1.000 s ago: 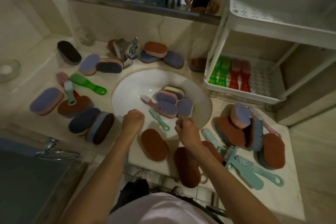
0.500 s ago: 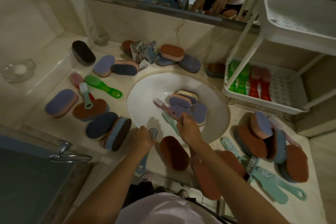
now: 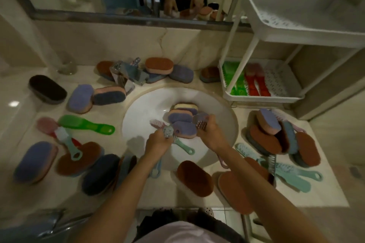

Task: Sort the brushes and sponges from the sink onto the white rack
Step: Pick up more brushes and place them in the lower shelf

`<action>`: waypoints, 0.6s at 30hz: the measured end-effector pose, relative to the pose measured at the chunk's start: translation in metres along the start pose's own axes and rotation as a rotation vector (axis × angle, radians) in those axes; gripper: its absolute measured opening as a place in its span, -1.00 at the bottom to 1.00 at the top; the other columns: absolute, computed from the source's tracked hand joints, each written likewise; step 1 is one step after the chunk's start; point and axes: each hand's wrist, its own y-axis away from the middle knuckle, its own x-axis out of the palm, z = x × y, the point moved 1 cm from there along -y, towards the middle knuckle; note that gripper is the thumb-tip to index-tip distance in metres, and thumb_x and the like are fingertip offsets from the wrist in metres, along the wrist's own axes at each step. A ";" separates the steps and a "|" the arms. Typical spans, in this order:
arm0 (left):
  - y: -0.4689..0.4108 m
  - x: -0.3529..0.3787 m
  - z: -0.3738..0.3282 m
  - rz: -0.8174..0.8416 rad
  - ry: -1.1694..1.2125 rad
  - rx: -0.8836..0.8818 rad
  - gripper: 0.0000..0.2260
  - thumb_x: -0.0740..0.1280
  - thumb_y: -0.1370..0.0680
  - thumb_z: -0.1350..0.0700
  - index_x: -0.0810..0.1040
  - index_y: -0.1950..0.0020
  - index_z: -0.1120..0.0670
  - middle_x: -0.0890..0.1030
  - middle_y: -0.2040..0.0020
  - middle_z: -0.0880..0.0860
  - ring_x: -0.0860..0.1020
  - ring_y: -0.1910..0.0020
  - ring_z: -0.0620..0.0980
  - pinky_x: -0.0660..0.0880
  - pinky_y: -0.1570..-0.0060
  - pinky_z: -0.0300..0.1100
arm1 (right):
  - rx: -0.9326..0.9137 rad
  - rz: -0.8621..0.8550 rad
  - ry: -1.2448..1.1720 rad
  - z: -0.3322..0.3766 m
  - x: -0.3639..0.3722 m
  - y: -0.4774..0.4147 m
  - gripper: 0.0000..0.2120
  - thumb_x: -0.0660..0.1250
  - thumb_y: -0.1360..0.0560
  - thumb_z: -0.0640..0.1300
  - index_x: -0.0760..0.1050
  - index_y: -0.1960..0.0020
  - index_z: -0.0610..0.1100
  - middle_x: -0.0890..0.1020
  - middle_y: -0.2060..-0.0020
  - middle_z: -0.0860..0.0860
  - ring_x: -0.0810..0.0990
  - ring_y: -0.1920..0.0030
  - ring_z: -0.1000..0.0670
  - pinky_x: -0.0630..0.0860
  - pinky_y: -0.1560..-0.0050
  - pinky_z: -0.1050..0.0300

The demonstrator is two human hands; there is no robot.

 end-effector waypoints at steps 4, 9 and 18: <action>-0.017 -0.006 -0.054 0.049 0.160 0.166 -0.75 0.24 -0.52 0.19 0.48 -0.18 0.22 0.60 -0.02 0.27 0.60 0.02 0.20 0.52 0.06 -0.09 | 0.088 -0.108 0.008 -0.005 -0.040 -0.005 -0.72 0.35 -0.49 -0.13 0.35 -0.08 -0.24 0.54 0.10 -0.13 0.54 0.08 -0.13 0.36 0.19 0.13; -0.026 0.016 -0.120 0.194 0.162 0.245 -0.84 0.21 -0.55 0.17 0.46 -0.09 0.18 0.55 0.09 0.19 0.60 0.07 0.16 0.55 -0.01 -0.02 | 0.046 -0.264 0.045 -0.029 -0.100 -0.016 -0.78 0.37 -0.46 -0.21 0.55 -0.10 -0.24 0.66 0.02 -0.21 0.61 -0.02 -0.19 0.44 0.09 0.10; -0.046 0.050 -0.197 0.205 0.121 0.229 -0.67 0.22 -0.51 0.08 0.43 -0.24 0.16 0.60 -0.10 0.28 0.59 -0.08 0.24 0.56 -0.09 0.10 | -0.109 -0.273 0.175 -0.071 -0.170 -0.087 -0.71 0.38 -0.46 -0.19 0.56 -0.17 -0.17 0.62 -0.06 -0.22 0.58 -0.06 -0.19 0.43 0.01 0.07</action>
